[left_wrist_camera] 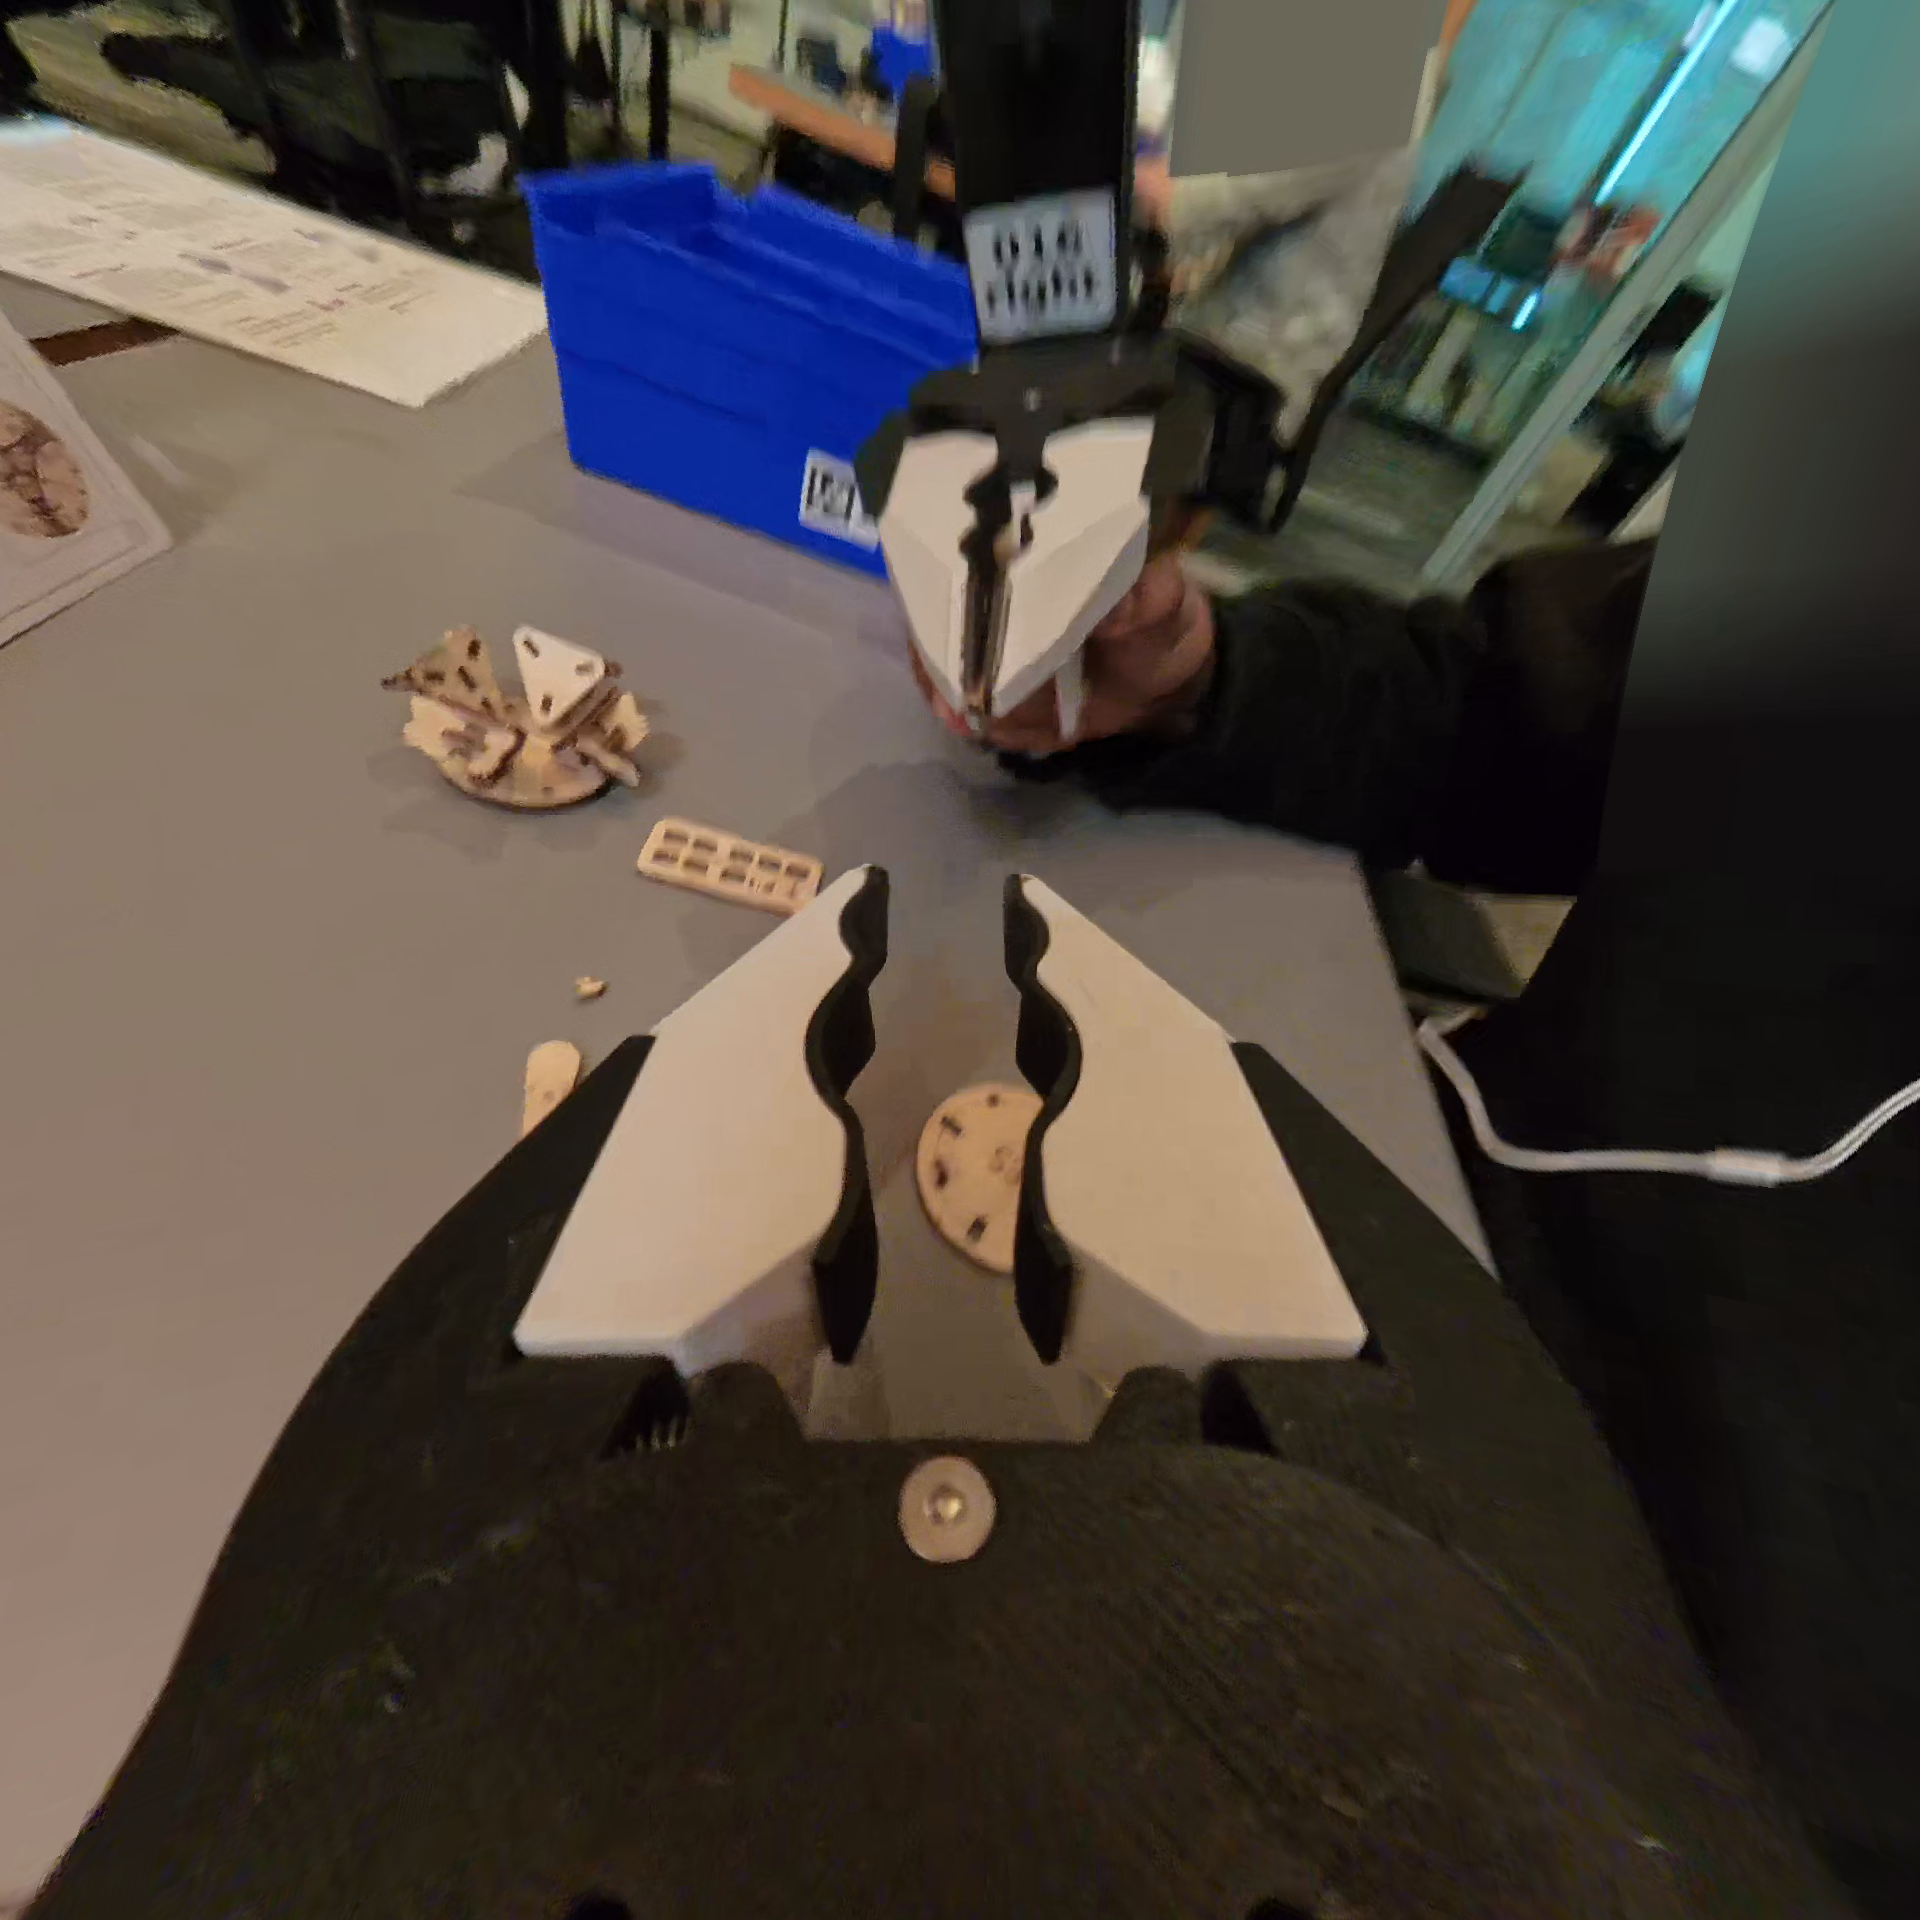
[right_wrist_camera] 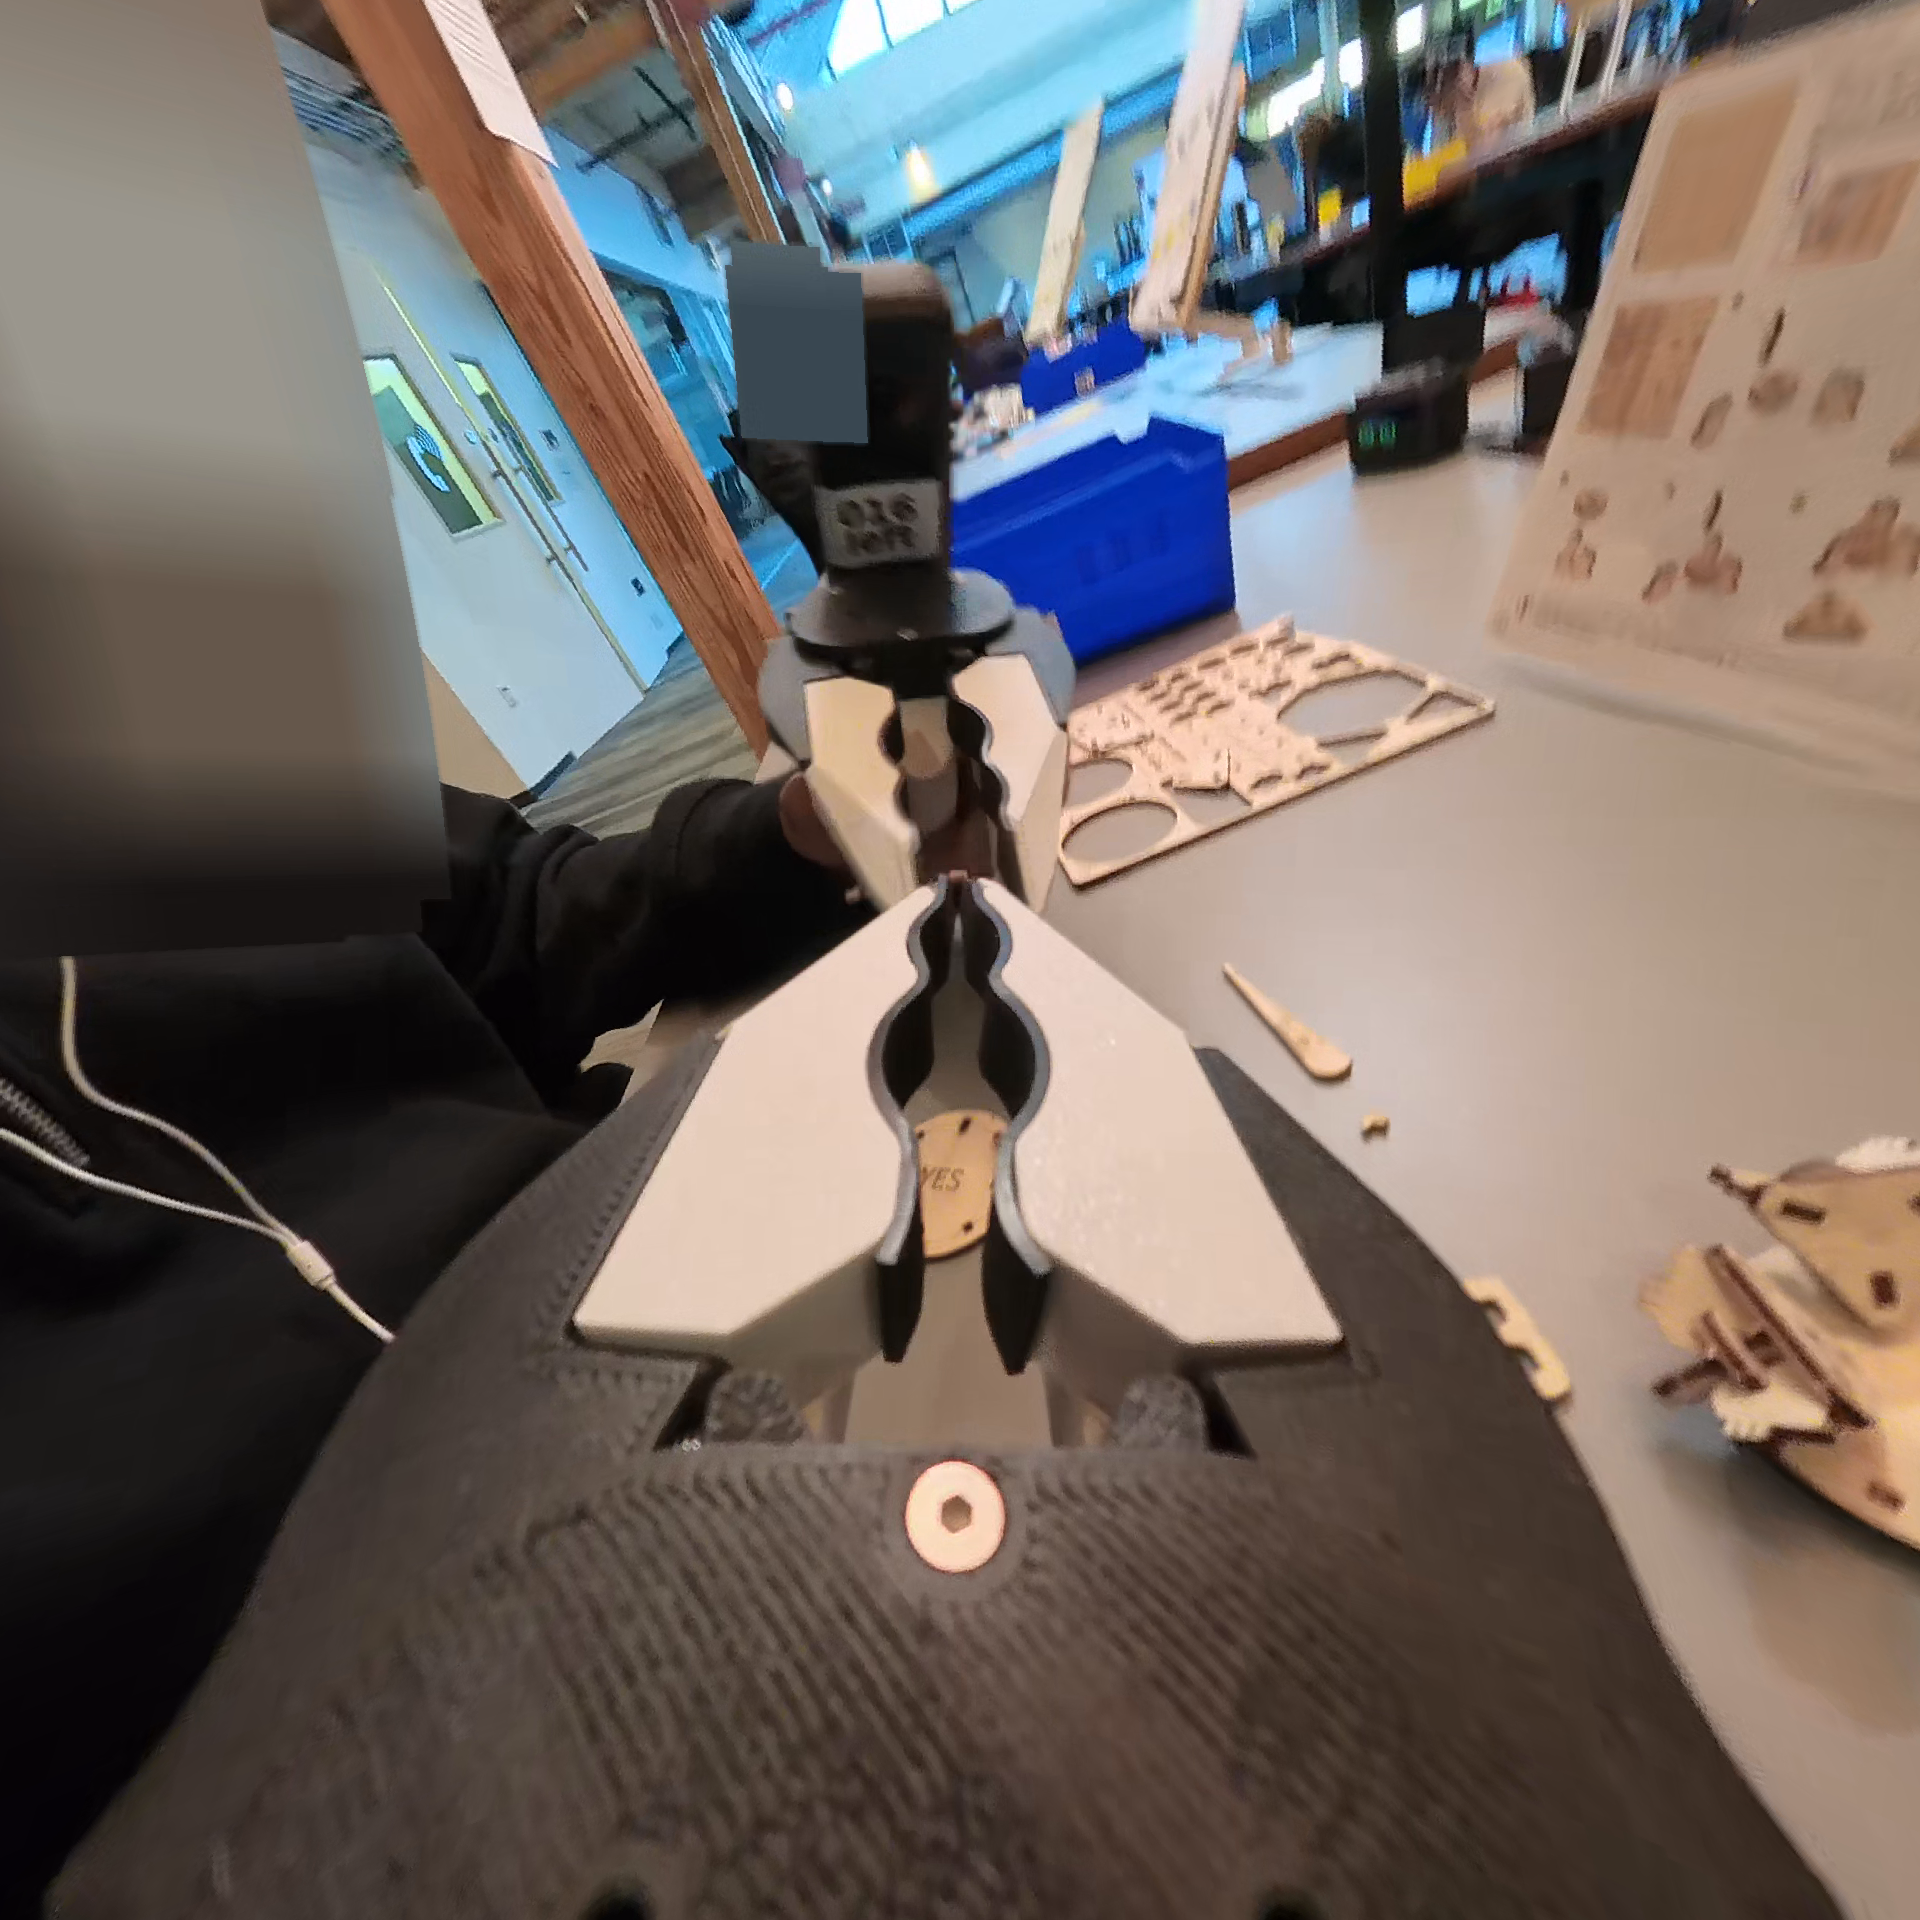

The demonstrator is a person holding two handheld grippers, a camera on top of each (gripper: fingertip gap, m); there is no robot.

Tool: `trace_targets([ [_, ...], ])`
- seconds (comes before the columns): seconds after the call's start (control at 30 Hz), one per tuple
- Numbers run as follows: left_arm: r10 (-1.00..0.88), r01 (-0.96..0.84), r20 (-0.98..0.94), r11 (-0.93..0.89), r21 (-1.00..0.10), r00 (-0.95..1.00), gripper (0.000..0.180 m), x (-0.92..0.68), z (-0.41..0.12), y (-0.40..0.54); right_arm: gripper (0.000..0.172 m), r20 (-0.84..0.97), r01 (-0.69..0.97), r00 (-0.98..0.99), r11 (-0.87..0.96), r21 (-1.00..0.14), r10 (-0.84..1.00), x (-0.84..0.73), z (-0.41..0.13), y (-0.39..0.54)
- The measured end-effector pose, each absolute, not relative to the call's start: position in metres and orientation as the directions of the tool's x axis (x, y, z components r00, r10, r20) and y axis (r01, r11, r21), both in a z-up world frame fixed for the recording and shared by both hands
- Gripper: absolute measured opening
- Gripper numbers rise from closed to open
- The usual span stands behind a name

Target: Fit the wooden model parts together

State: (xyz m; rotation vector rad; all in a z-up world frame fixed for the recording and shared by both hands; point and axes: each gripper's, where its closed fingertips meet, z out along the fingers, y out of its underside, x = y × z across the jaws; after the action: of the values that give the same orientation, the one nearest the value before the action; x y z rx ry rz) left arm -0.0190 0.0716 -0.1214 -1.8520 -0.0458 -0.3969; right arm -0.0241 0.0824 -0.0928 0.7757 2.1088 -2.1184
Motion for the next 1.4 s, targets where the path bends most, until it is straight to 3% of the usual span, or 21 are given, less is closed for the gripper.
trace_targets([
  [0.17,-0.145,0.108,0.22,-0.544,-0.832,0.965,0.022,-0.011,-0.171,0.046,0.0,-0.411,0.441,-0.832,-0.007,-0.898,0.372,-0.03,-0.112,0.081],
  [0.33,-0.173,0.124,0.254,-0.54,-0.832,0.951,0.047,0.013,-0.171,0.046,0.0,-0.37,0.46,-0.81,0.102,-0.882,0.455,-0.027,-0.135,0.074],
  [0.5,-0.143,0.127,0.285,-0.65,-0.749,0.948,0.074,0.032,-0.195,0.046,0.0,-0.372,0.51,-0.782,0.169,-0.844,0.501,-0.002,-0.159,0.061],
  [0.83,-0.116,0.166,0.331,-0.684,-0.711,0.936,0.073,0.044,-0.199,0.042,0.0,-0.378,0.607,-0.708,0.241,-0.757,0.597,0.031,-0.182,0.067],
  [0.97,-0.202,0.172,0.422,-0.698,-0.695,0.884,0.05,0.07,-0.196,0.028,0.0,-0.349,0.623,-0.691,0.278,-0.731,0.633,0.035,-0.189,0.079],
  [1.1,-0.203,0.193,0.414,-0.652,-0.733,0.887,0.043,0.069,-0.188,0.027,0.0,-0.313,0.63,-0.703,0.356,-0.691,0.639,0.043,-0.194,0.081],
  [1.33,-0.075,0.223,0.332,-0.601,-0.768,0.94,0.058,0.057,-0.187,0.044,0.0,-0.134,0.49,-0.843,0.643,-0.589,0.52,0.048,-0.192,0.065],
  [1.4,0.003,0.247,0.303,-0.586,-0.771,0.953,0.044,0.055,-0.187,0.045,0.0,-0.055,0.41,-0.891,0.746,-0.525,0.45,0.047,-0.195,0.064],
])
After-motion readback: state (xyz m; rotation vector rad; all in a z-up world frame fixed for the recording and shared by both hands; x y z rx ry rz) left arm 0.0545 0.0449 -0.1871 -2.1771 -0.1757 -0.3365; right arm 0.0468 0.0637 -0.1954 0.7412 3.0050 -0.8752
